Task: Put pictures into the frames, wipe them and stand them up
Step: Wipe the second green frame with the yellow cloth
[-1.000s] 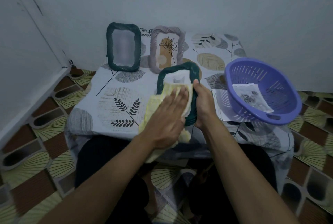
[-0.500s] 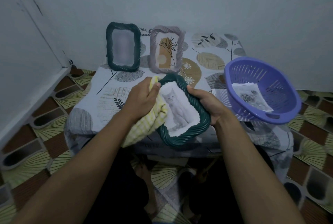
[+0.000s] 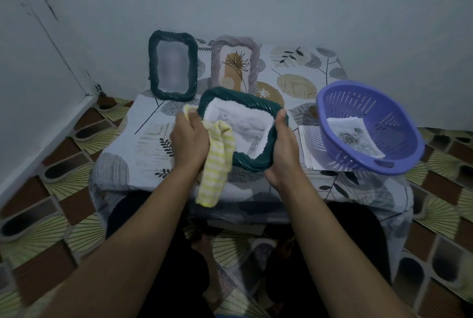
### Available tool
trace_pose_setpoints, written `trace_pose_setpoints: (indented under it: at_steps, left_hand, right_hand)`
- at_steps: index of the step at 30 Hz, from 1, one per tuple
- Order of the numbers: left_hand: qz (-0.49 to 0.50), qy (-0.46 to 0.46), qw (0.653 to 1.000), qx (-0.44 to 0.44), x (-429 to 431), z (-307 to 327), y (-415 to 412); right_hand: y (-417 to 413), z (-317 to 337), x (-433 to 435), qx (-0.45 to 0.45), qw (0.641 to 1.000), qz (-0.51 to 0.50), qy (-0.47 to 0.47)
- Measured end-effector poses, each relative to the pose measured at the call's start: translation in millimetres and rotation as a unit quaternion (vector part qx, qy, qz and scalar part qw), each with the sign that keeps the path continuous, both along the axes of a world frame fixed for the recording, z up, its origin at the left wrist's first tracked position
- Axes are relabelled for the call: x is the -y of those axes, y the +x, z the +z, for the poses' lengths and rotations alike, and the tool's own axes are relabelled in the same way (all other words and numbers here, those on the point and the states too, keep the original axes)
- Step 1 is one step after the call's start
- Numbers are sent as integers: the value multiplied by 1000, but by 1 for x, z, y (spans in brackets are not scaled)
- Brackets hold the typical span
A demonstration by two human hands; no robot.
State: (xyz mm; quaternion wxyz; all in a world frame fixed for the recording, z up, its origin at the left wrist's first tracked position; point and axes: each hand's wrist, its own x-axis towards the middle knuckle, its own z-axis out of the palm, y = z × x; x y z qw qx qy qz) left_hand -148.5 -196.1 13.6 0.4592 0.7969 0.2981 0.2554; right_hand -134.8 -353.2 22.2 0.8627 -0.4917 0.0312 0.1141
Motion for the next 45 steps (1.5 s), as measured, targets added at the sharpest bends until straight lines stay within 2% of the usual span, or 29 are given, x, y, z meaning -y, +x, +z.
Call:
trace_pose_setpoints:
  at_steps: [4, 6, 9, 11, 13, 16, 18, 20, 23, 25, 27, 29, 30, 32, 35, 38, 41, 45]
  left_hand:
    - [-135, 145, 979, -47, 21, -10, -12]
    - [-207, 235, 947, -76, 31, -15, -19]
    - [-324, 354, 876, -43, 43, -26, -32]
    - [-317, 394, 862, -33, 38, -29, -29]
    - [-251, 375, 891, -52, 23, -27, -17]
    - [-164, 259, 948, -82, -6, -16, 3]
    - [-154, 203, 964, -78, -14, -11, 9]
    - [-157, 190, 967, -70, -5, -7, 5]
    - [-216, 232, 945, -77, 23, -11, -8]
    - [-298, 285, 909, -56, 40, -16, -20]
    - [-377, 346, 859, -17, 48, -22, -28]
    - [-413, 378, 829, 2, 42, -24, -28]
    - [-404, 385, 829, -4, 35, -24, -23]
    - [-339, 374, 862, -44, 16, -24, -13]
    - [-230, 297, 919, -118, -8, -17, 1]
    - [-200, 240, 941, -129, 1, -9, 3]
    - [-243, 255, 930, -103, 27, -8, -4]
    - [-378, 339, 861, -20, 54, -19, -21]
  right_hand:
    - [2, 4, -1, 45, 996, -60, -57]
    - [6, 4, -1, 45, 994, -69, -71]
    - [6, 0, 0, 52, 991, -66, -107]
    - [3, 1, 3, 56, 989, -57, -122]
    - [4, 2, 6, 59, 987, -47, -142]
    - [5, 5, 8, 78, 979, -37, -183]
    - [6, 5, 11, 85, 978, -36, -188]
    - [4, 6, 10, 75, 980, -39, -178]
    - [-1, 5, 2, 49, 983, -46, -172]
    - [-1, 4, -3, 30, 983, -71, -166]
    - [-1, 3, -3, 25, 983, -85, -164]
    - [0, 2, 1, 25, 986, -77, -146]
    - [-1, 2, 4, 26, 987, -71, -143]
    - [-1, 1, 10, 29, 987, -59, -144]
    - [-3, 2, 16, 46, 986, -52, -149]
    - [-5, 5, 17, 58, 987, -61, -135]
    - [-6, 5, 10, 57, 988, -63, -129]
    - [-3, 4, 7, 43, 988, -59, -134]
